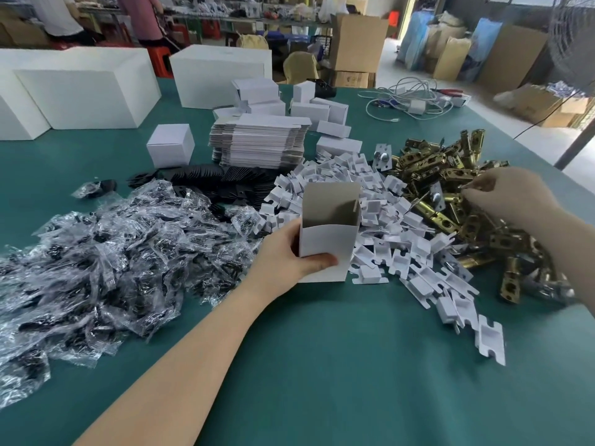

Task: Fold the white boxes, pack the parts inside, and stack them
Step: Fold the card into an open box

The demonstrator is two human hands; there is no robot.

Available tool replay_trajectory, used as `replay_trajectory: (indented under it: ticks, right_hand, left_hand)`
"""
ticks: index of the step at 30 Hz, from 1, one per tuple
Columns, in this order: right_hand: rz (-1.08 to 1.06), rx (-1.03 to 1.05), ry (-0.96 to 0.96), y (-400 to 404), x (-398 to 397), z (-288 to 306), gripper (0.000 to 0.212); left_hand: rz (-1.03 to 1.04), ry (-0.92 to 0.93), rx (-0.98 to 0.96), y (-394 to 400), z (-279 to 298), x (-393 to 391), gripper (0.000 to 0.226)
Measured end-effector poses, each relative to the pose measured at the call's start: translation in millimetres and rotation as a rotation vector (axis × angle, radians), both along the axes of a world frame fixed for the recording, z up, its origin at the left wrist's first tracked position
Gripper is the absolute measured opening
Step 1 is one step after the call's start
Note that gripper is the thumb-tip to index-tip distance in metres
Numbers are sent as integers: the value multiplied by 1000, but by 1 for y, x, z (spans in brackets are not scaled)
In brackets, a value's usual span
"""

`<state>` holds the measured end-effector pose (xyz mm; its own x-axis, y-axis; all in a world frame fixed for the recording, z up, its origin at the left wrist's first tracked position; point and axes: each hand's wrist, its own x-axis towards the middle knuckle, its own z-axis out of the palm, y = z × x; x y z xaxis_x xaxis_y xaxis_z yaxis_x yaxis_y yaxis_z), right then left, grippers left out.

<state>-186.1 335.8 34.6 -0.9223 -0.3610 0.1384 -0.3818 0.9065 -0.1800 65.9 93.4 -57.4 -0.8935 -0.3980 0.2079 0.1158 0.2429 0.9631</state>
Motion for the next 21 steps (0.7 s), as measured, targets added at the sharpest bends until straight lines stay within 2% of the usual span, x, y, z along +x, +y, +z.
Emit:
replay_trajectory:
  ticks: [4, 7, 11, 13, 16, 18, 21]
  right_hand:
    - [44, 122, -46, -6, -3, 13, 29]
    - [56, 94, -70, -6, 3, 24, 25]
    - [17, 43, 101, 3, 25, 42, 26]
    - [91, -113, 190, 2, 39, 53, 31]
    - [265, -396, 287, -12, 70, 74, 26]
    - [327, -593, 252, -25, 88, 88, 22]
    - [434, -827, 76, -47, 111, 105, 12]
  left_hand:
    - [0, -16, 8, -2, -2, 0, 47]
    - [10, -40, -13, -2, -1, 1, 47]
    - [29, -53, -17, -1, 0, 0, 52]
    - [23, -39, -5, 0, -1, 0, 50]
    - [33, 25, 86, 2, 2, 0, 43]
    - [80, 92, 132, 0, 9, -2, 44]
    - [118, 155, 125, -7, 23, -9, 43]
